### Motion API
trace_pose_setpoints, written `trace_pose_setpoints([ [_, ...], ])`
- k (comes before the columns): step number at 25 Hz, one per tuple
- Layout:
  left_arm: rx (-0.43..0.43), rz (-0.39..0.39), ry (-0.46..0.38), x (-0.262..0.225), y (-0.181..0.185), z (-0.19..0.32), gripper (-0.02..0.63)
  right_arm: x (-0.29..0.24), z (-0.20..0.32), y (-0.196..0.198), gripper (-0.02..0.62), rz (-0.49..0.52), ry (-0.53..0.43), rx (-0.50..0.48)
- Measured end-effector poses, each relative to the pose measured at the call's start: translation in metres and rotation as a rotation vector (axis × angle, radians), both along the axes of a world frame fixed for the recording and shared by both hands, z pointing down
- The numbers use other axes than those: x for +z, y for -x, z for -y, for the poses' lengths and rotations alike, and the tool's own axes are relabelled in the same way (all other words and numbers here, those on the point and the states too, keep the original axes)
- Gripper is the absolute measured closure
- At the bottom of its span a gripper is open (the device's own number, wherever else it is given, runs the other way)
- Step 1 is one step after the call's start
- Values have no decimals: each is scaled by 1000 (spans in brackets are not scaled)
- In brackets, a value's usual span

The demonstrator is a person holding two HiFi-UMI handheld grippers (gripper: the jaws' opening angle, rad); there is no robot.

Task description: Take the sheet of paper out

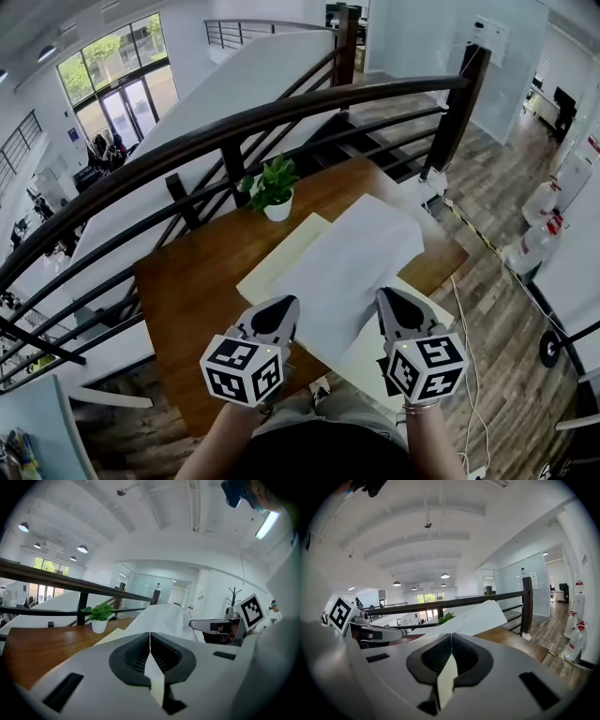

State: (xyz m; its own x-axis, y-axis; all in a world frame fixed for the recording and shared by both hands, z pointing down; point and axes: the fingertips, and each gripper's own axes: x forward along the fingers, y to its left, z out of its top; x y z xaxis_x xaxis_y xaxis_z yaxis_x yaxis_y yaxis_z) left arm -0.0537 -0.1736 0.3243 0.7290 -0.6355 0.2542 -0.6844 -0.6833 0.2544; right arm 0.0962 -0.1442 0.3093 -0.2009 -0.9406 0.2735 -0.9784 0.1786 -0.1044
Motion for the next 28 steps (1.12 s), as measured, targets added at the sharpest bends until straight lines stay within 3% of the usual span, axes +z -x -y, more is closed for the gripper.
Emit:
trace_pose_setpoints([
  [28, -6, -16, 58, 17, 3, -6, 588, 9, -5, 0, 566, -25, 19, -2],
])
